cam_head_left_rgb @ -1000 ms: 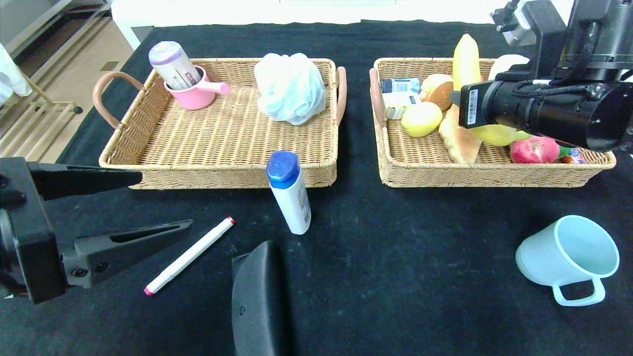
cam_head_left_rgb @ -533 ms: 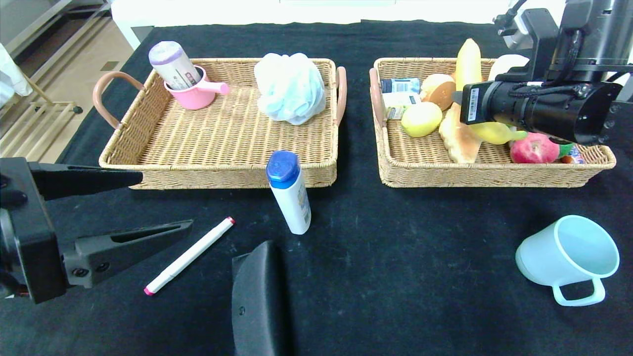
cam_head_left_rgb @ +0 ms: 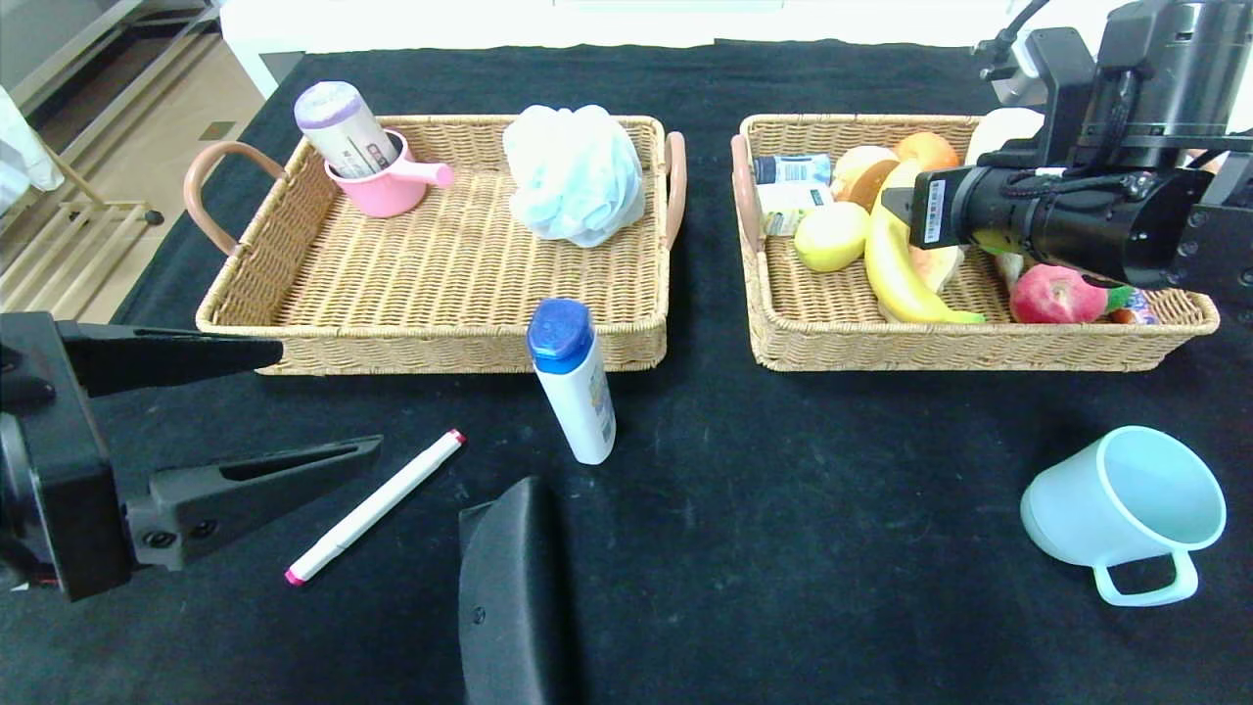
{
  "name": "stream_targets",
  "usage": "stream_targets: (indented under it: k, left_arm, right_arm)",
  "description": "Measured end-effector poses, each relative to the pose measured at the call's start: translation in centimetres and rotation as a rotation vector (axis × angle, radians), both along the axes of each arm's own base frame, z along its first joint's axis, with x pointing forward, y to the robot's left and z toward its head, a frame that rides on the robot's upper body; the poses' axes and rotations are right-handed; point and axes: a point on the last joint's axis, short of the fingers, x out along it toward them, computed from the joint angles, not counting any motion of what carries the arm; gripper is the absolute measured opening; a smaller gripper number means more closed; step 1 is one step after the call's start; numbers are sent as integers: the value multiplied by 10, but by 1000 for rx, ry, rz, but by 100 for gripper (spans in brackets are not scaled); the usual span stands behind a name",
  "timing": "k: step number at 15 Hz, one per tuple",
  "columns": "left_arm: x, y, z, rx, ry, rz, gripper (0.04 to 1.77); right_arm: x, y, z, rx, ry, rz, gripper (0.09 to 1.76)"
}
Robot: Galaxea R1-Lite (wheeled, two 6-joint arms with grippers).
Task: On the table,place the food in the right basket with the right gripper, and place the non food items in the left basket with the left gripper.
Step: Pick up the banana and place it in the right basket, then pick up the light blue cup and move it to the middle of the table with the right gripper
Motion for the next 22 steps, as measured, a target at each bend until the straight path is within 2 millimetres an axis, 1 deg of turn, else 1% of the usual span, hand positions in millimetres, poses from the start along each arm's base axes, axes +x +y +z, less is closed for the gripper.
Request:
stream_targets:
  k: [3,6,9,13,16,19,22]
  left_arm:
    - [0,0,0,1,1,0,172]
    - [0,0,0,1,1,0,172]
    - [-1,0,0,0,-2,0,172]
    - [-1,0,1,-1,-4,0,172]
    - [-2,1,1,-2,-6,0,172]
    - [-2,1,1,-2,-6,0,172]
    - [-2,1,1,-2,-7,0,172]
  right_arm:
    - [1,-1,0,-2,0,-3,132]
    - [0,-2,0,-4,3,-7,144]
    - [-2,-3,1,-9,4,-6,152]
    - [-10,-6,7,-38,3,0,160]
    - [-27,-12,14,-83,54,5,163]
    - [-52,-22,25,-110,113,10,166]
    - [-78,-32,30,-131,191,9,167]
